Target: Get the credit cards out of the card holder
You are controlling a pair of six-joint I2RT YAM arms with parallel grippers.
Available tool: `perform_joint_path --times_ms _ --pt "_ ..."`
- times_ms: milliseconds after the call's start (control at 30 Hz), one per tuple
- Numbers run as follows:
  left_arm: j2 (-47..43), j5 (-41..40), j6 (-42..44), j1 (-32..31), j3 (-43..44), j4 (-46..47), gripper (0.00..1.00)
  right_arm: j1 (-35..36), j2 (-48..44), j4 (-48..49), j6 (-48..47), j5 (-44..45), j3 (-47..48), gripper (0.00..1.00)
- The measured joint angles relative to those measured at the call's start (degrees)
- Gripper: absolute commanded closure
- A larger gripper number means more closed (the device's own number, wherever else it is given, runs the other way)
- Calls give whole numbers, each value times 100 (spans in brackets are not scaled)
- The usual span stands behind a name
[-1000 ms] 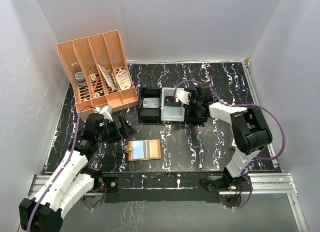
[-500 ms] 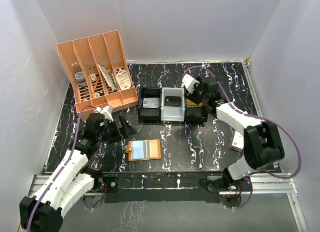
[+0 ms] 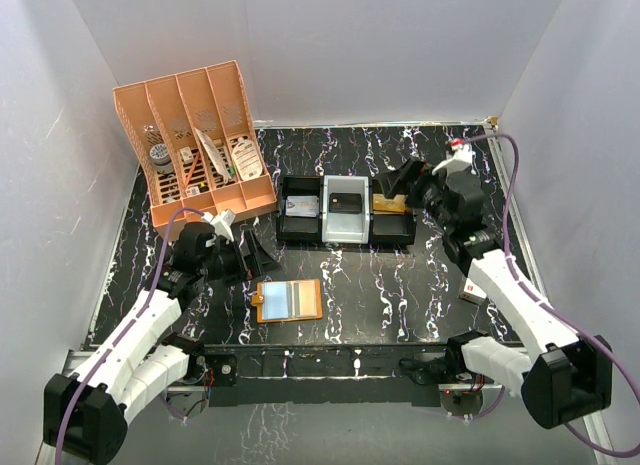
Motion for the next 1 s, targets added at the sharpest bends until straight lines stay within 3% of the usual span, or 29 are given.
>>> perform_joint_path --times_ms 200,400,600,767,1000 --pt "258 107 0 0 0 92 3 321 -39 455 2022 -955 -1290 27" --pt "1032 24 55 0 0 -11 10 2420 1045 219 3084 -675 -1322 53" --pt "1589 -76 144 0 2 -173 21 3595 2332 -256 3646 -205 -660 60" --pt "1749 -136 188 0 2 -221 27 3713 2955 -389 3794 -181 -466 61" --pt "2129 -271 195 0 7 -236 40 3711 3112 -570 3910 -175 -352 64"
